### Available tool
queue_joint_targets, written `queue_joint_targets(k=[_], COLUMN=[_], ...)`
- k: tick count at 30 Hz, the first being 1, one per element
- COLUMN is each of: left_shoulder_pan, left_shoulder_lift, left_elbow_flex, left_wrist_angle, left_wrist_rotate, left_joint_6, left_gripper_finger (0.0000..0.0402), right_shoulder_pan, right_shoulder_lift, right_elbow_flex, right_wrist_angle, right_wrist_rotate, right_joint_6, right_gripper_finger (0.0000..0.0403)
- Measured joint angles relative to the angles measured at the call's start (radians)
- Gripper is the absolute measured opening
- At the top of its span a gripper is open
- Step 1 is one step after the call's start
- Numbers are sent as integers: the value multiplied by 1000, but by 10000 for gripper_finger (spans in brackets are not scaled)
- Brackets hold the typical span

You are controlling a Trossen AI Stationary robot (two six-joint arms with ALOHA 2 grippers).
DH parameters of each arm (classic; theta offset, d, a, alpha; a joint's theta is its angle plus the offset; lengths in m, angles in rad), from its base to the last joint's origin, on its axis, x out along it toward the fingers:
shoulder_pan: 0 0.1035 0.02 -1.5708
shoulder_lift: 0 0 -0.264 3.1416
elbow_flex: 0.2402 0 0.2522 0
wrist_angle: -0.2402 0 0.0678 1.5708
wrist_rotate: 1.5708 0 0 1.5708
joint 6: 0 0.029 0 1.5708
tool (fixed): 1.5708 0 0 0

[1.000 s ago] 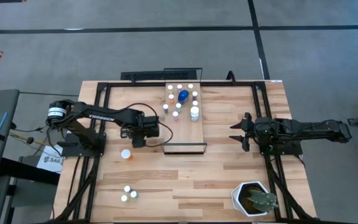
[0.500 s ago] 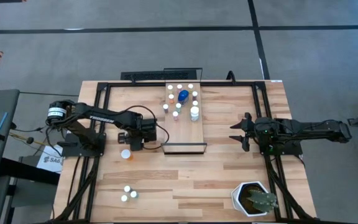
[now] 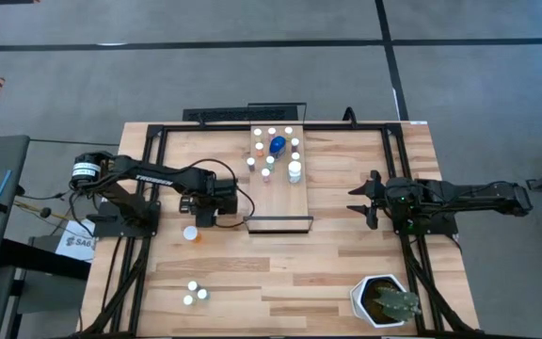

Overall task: Pick and place medicine bottles onto shelf by color
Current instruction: Put the yellow pill bottle on the shelf

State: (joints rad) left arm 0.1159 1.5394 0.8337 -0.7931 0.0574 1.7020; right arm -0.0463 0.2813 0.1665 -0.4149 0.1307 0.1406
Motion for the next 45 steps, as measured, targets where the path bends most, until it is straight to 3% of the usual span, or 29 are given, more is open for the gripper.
queue_joint_targets(k=[8,14,22,33,41,45], left_shoulder_pan=[29,49,52,52,52,52], left_shoulder_lift=[0,0,0,0,24,45], left_elbow_flex=[0,0,1,-20,-21,-20], left_wrist_angle=[-1,18,55,105,82,86], left_wrist_rotate=[1,-17,-46,-43,0,8], left_joint_6=[-58,92,149,153,26,56], left_gripper_finger=[220,220,220,220,220,220], right_shoulder_pan=[0,0,0,0,0,0], right_shoulder_lift=[0,0,0,0,0,0], right_elbow_flex=[0,0,0,0,0,0], right_wrist_angle=[0,0,0,0,0,0], right_wrist_rotate=[0,0,0,0,0,0], right_joint_6=[0,0,0,0,0,0], right_gripper_finger=[255,255,255,255,255,255])
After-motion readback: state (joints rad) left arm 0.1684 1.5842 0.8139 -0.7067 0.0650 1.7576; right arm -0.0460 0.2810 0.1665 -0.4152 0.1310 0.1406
